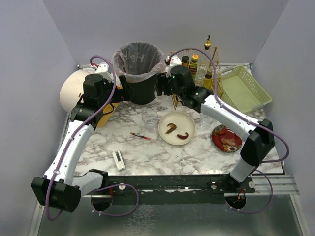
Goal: Clear the kitchen counter
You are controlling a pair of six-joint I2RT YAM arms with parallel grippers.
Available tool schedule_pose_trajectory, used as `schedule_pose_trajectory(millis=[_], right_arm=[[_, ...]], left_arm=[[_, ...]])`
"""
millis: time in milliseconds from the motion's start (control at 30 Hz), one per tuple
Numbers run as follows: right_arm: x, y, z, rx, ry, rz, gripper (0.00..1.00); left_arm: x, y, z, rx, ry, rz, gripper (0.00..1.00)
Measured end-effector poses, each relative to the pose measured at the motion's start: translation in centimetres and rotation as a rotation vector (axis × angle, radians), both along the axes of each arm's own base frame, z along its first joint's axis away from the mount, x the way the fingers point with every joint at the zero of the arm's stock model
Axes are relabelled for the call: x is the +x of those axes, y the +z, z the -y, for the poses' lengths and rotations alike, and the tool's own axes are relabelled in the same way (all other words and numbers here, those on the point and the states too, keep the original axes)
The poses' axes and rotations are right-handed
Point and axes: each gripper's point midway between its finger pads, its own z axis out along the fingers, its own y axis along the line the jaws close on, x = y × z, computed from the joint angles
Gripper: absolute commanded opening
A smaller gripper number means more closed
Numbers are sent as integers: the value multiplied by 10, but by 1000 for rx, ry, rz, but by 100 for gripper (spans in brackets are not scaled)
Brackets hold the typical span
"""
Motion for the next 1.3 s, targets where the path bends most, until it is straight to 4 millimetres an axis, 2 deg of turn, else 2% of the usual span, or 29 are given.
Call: schedule_pose_trajectory(millis=[133, 367, 433, 500, 567, 667, 1000, 1300], right_arm=[[9, 20, 28, 7, -42, 24, 0], [56, 32, 126, -17, -225, 5, 0], [68, 41, 146, -23, -263, 18, 0], [80, 54, 156, -18, -283, 41, 0], [88, 61, 158, -14, -283, 54, 0], [100, 58, 159, -13, -284, 49, 0], [132, 10, 154, -60, -261, -37, 0], [140, -14, 158, -109, -257, -65, 0]], left_arm=[[0, -1, 0, 0, 0, -2, 99], [-3, 1, -1, 0, -1, 4, 99], [-3, 2, -1, -1, -1, 8, 99], [-3, 2, -1, -1, -1, 9, 99], [-4, 2, -1, -2, -2, 10, 99], [-4, 3, -1, -2, -2, 11, 99], [-7, 4, -2, 1, -2, 11, 99], [-9, 2, -2, 3, -3, 0, 99]])
